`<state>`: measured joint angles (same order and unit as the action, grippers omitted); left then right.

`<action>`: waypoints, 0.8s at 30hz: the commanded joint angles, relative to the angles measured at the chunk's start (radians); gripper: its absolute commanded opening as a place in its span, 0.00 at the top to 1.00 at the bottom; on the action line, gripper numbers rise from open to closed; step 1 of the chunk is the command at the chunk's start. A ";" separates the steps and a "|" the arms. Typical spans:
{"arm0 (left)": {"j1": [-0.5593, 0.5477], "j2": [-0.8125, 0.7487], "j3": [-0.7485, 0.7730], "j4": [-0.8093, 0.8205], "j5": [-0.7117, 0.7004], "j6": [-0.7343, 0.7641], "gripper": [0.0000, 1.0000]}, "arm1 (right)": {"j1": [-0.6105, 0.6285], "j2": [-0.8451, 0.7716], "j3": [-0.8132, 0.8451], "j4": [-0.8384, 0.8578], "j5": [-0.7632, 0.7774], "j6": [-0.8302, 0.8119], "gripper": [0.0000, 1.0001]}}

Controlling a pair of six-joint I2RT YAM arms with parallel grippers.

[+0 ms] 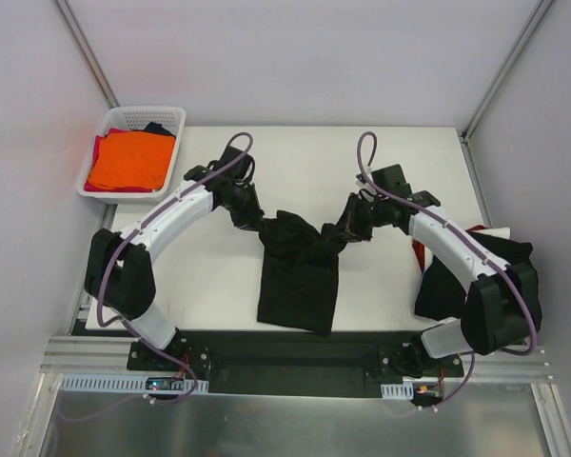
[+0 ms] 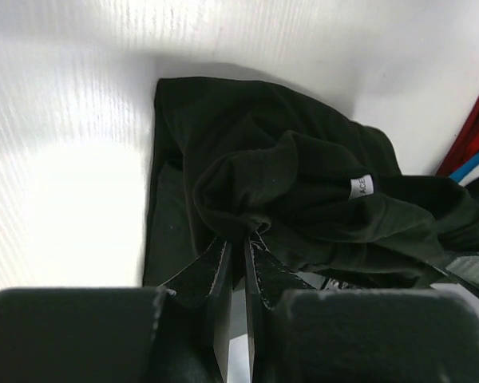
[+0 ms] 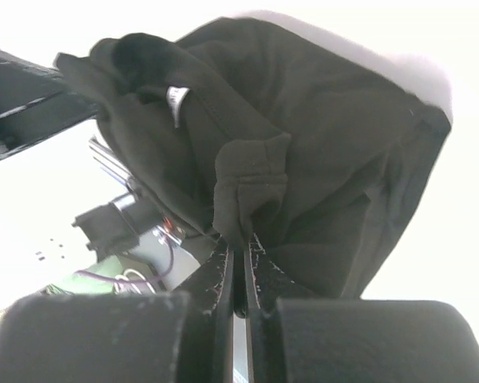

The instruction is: Fold and stack the t-shirts

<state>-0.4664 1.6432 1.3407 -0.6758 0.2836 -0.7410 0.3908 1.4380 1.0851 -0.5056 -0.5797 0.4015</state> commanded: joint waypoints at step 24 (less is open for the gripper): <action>-0.247 -0.364 -0.264 -0.122 -0.153 -0.241 0.93 | 0.079 -0.369 -0.200 -0.303 0.044 -0.069 0.99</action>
<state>-0.6952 1.3277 1.1038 -0.7670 0.1726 -0.9440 0.4492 1.1206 0.9024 -0.7666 -0.5594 0.3210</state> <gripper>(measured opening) 0.077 0.041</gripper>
